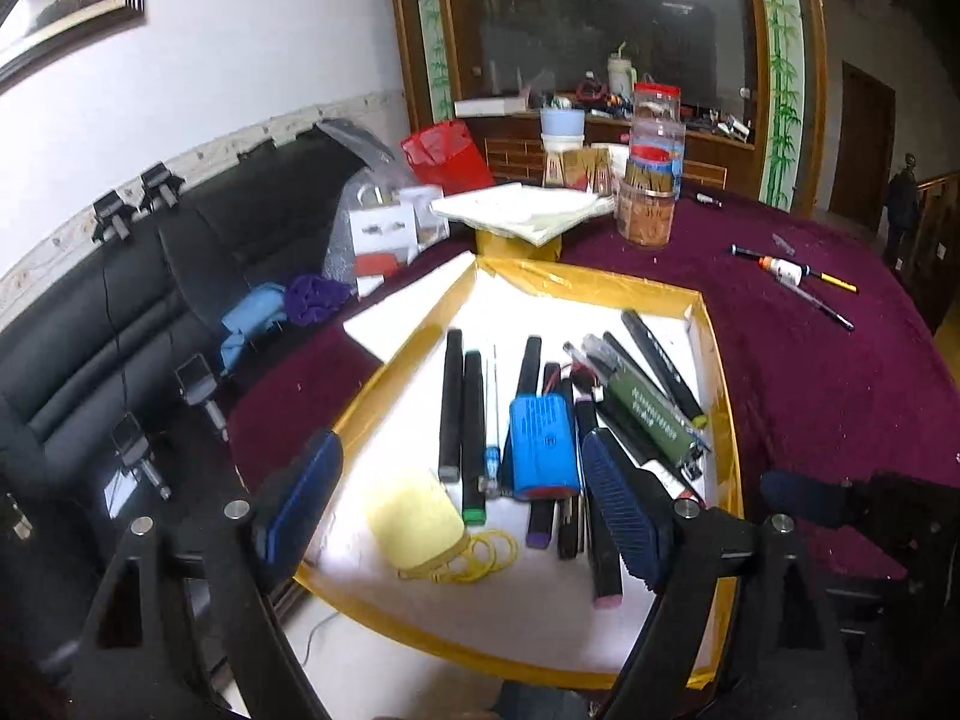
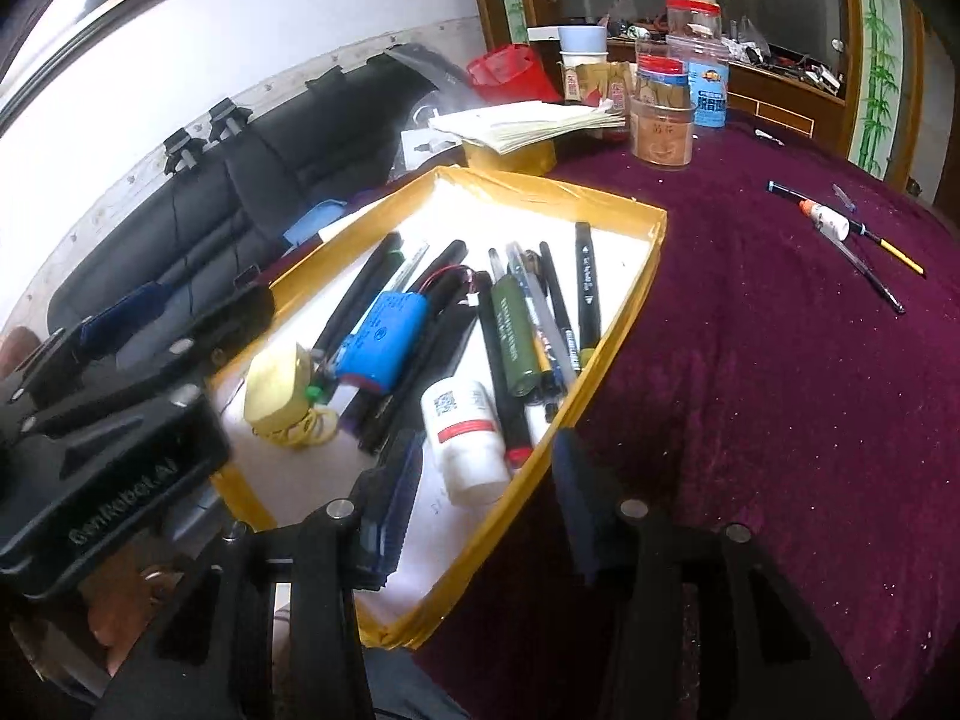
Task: Organize rigid objects
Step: 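Open the right tool to release the green lighter, then withdraw both tools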
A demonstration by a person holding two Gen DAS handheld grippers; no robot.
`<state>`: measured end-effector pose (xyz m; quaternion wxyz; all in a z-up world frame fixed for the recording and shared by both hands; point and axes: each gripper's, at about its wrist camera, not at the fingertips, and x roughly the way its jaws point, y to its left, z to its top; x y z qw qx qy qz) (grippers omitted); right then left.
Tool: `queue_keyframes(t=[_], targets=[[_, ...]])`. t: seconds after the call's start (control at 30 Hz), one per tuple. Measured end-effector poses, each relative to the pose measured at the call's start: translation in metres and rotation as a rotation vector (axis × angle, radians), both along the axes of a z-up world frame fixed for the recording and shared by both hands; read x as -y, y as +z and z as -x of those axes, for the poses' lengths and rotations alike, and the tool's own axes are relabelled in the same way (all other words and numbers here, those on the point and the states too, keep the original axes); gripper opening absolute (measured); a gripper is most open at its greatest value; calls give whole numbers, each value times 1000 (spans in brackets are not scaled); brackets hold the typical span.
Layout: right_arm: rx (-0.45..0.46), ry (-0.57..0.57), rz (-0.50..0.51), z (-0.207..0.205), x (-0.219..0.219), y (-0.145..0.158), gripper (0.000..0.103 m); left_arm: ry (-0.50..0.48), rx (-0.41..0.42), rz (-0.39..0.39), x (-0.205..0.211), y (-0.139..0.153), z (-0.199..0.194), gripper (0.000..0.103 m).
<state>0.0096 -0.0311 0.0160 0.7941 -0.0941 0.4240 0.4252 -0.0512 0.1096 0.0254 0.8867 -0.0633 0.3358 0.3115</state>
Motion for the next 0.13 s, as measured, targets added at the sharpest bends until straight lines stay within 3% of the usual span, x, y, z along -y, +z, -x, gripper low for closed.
queue_keyframes(t=[0.13], targets=[[10, -4, 14, 3, 0, 0, 40, 7, 4, -13, -2, 0, 3, 83]])
